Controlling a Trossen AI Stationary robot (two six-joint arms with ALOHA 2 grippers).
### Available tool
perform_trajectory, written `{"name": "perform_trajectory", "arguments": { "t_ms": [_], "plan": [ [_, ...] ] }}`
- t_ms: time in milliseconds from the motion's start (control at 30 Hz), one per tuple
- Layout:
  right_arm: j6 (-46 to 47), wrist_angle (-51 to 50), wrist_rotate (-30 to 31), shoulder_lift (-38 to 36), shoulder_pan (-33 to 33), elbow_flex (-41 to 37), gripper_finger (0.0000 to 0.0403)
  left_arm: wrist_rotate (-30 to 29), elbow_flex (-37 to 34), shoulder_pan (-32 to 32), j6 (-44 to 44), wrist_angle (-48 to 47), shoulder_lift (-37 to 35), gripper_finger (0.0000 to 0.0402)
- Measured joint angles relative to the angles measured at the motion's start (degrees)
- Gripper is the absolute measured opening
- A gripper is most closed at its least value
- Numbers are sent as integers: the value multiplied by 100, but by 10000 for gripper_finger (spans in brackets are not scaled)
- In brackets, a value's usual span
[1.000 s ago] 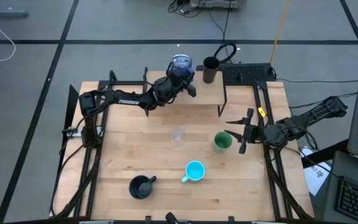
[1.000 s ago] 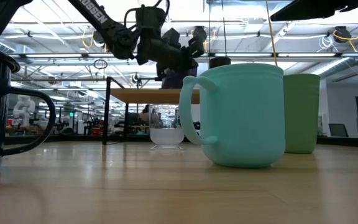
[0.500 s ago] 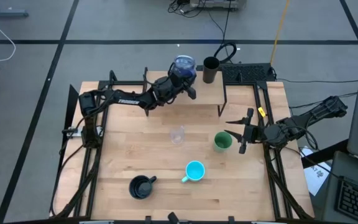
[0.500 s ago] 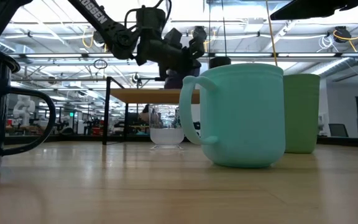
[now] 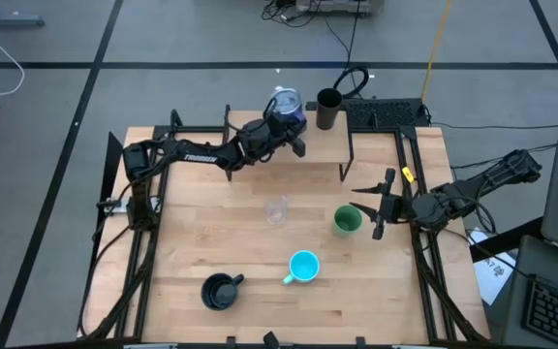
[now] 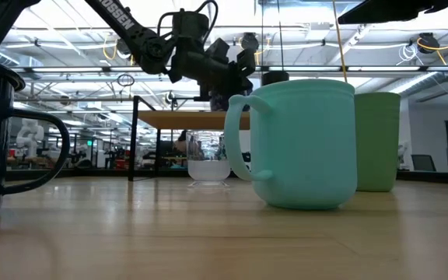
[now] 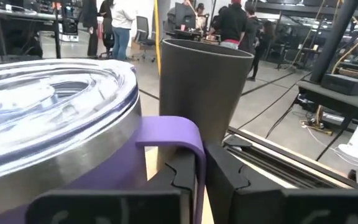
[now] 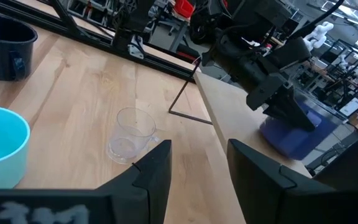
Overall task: Stack small to large cups/mugs on shelf
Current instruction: Put the blue mug on the shelf
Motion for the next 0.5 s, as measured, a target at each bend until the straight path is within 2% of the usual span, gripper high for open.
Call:
{"name": "perform_trajectory", "arguments": {
  "t_ms": [167, 500],
  "plan": [
    [0, 0, 0, 0, 0, 0, 148, 30, 0, -24, -11, -23, 0, 19],
    [0, -2, 0, 0, 0, 0, 148, 31, 0, -20, -116, -178, 1, 62]
  ]
}}
